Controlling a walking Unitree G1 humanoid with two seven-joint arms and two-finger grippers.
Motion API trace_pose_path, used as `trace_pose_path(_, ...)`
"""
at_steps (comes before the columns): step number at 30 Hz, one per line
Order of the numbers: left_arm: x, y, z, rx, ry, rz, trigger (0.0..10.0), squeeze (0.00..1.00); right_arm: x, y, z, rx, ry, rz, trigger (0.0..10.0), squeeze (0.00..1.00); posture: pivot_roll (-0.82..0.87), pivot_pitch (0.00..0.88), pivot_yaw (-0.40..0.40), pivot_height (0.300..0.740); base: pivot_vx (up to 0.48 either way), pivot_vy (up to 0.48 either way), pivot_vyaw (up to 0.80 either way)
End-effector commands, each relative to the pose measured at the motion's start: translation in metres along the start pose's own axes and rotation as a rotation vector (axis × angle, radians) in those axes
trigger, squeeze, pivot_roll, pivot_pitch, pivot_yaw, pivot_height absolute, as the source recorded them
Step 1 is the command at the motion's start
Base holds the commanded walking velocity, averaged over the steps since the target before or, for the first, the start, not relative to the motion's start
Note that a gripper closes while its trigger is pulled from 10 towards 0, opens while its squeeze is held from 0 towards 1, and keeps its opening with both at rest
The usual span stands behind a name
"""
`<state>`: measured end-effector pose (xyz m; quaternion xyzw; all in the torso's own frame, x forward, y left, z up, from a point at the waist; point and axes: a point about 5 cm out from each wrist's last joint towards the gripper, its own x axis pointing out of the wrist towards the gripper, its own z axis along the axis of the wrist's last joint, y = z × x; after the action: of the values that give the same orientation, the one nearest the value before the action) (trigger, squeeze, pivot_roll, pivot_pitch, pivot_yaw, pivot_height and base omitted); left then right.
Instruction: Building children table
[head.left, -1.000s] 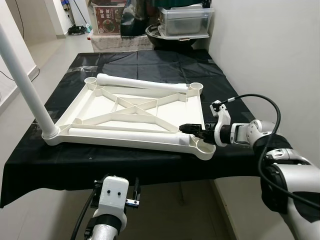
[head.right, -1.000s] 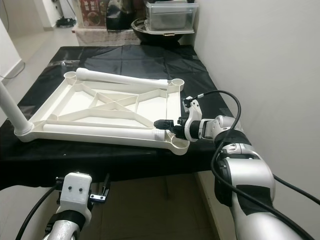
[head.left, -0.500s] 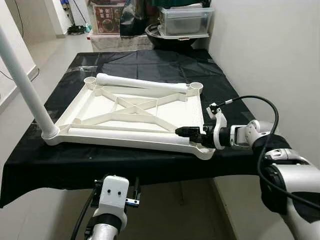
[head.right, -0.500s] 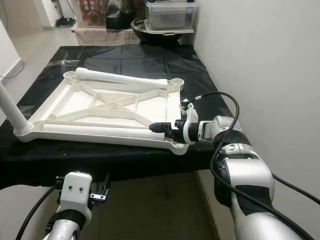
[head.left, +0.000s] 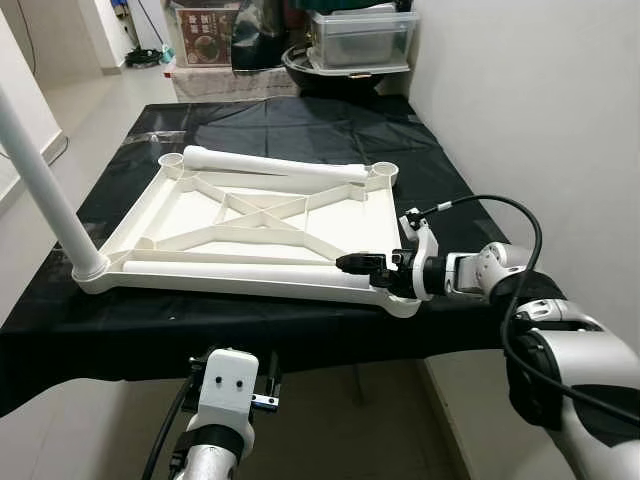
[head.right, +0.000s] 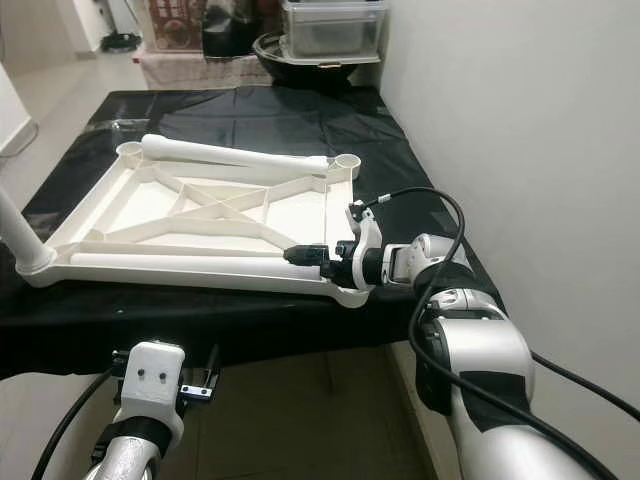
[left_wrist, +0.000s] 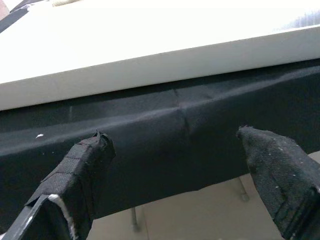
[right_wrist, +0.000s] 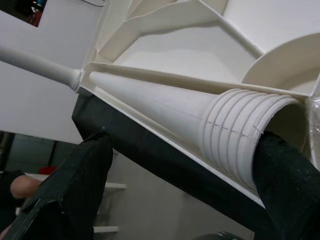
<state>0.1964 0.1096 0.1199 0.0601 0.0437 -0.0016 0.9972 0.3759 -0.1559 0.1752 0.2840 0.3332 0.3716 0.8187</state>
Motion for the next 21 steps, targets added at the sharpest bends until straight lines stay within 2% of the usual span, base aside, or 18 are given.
trace_pose_path(1, -0.0003, -0.0018, -0.0025, 0.002, 0.022, 0.005, 10.0, 0.0, 0.0072, 0.0087, -0.0016, 0.012, -0.007, 0.107, 10.0, 0.0, 0.08, 0.106, -0.042, 0.74, 0.0, 0.0, 0.0)
trace_pose_path(6, -0.0002, -0.0015, -0.0024, 0.001, 0.021, 0.007, 10.0, 0.0, 0.0062, 0.0164, 0.0012, -0.036, 0.011, 0.211, 10.0, 0.0, 0.08, 0.106, -0.042, 0.74, 0.0, 0.0, 0.0)
trace_pose_path(15, 0.0002, -0.0018, -0.0023, 0.004, 0.022, 0.005, 10.0, 0.0, 0.0077, 0.0134, 0.0031, -0.116, 0.027, 0.14, 10.0, 0.0, 0.08, 0.106, -0.042, 0.74, 0.0, 0.0, 0.0)
trace_pose_path(16, 0.0003, -0.0021, -0.0027, 0.005, 0.024, 0.005, 10.0, 0.0, 0.0082, 0.0127, 0.0025, -0.126, 0.033, 0.13, 9.4, 0.0, 0.08, 0.094, -0.05, 0.74, 0.0, 0.0, 0.0)
trace_pose_path(17, 0.0003, -0.0021, -0.0027, 0.005, 0.024, 0.005, 10.0, 0.0, 0.0082, 0.0127, 0.0025, -0.126, 0.033, 0.13, 9.4, 0.0, 0.08, 0.094, -0.05, 0.74, 0.0, 0.0, 0.0)
trace_pose_path(18, 0.0003, -0.0023, -0.0028, 0.005, 0.024, 0.004, 10.0, 0.0, 0.0091, 0.0119, 0.0024, -0.141, 0.033, 0.116, 0.0, 0.0, 0.08, 0.094, -0.05, 0.74, 0.0, 0.0, 0.0)
trace_pose_path(21, 0.0003, -0.0027, -0.0032, 0.006, 0.026, 0.005, 10.0, 0.0, 0.0101, 0.0112, 0.0016, -0.152, 0.036, 0.109, 0.0, 0.0, 0.08, 0.092, -0.05, 0.74, 0.0, 0.0, 0.0)
